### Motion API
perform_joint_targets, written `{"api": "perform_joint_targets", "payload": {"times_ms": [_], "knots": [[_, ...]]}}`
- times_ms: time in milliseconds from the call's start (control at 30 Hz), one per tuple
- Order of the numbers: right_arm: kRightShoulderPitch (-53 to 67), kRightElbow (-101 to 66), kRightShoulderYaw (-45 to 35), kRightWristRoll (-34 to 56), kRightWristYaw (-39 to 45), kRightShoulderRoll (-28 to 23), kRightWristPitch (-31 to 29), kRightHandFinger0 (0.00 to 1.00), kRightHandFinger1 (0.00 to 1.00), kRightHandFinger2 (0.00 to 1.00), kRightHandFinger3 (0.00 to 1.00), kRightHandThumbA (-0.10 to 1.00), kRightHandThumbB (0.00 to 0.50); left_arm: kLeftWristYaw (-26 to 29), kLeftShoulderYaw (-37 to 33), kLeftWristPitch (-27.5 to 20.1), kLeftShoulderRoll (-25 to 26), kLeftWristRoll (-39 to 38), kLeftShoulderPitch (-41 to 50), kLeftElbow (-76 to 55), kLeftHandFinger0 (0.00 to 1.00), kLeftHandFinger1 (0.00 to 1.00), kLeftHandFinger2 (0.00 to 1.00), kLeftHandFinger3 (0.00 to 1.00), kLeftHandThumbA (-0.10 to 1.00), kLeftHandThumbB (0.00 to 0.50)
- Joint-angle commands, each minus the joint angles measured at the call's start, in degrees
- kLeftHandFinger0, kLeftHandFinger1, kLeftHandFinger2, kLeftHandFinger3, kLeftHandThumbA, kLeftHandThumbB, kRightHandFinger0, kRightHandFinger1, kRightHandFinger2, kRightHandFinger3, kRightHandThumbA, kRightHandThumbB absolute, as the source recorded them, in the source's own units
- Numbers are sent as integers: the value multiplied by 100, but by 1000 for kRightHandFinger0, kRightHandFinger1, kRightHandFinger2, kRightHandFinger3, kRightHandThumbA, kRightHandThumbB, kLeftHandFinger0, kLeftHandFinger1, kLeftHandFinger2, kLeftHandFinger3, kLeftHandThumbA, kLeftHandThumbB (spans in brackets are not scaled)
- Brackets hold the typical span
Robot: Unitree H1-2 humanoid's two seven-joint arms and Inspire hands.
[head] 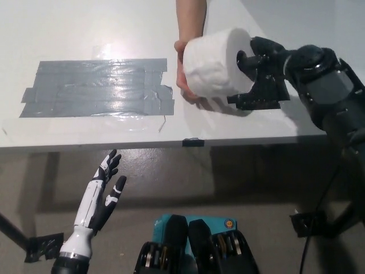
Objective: A person hands over a roll of toilet paper to the robot , and the robot inserts its right thumb into the hole in the centre to grab the roll, and then places it on the balck area on the desk.
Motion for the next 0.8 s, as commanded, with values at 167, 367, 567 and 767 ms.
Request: {"api": "perform_joint_targets", "payload": {"times_ms": [167, 367, 567, 767], "knots": [[-320, 4, -2308, 2167, 159, -120, 833, 0, 406, 868, 1000, -100, 141, 0, -1, -224, 58, -1, -117, -18, 1000, 1000, 1000, 1000, 904, 127], [-372, -51, -2713, 2176, 120, -222, 862, 0, 398, 867, 1000, -100, 150, 14, 5, -223, 47, -4, -122, 13, 1000, 1000, 1000, 1000, 913, 154], [-502, -119, -2745, 2144, 261, -521, 1069, 0, 441, 910, 1000, -100, 117, 16, -9, -254, 68, 37, -100, 17, 1000, 1000, 1000, 1000, 899, 120], [-599, -218, -2376, 1953, 317, -861, 1228, 0, 441, 972, 1000, -100, 81, 40, 5, -181, 49, 50, -65, -13, 1000, 1000, 1000, 1000, 925, 156]]}}
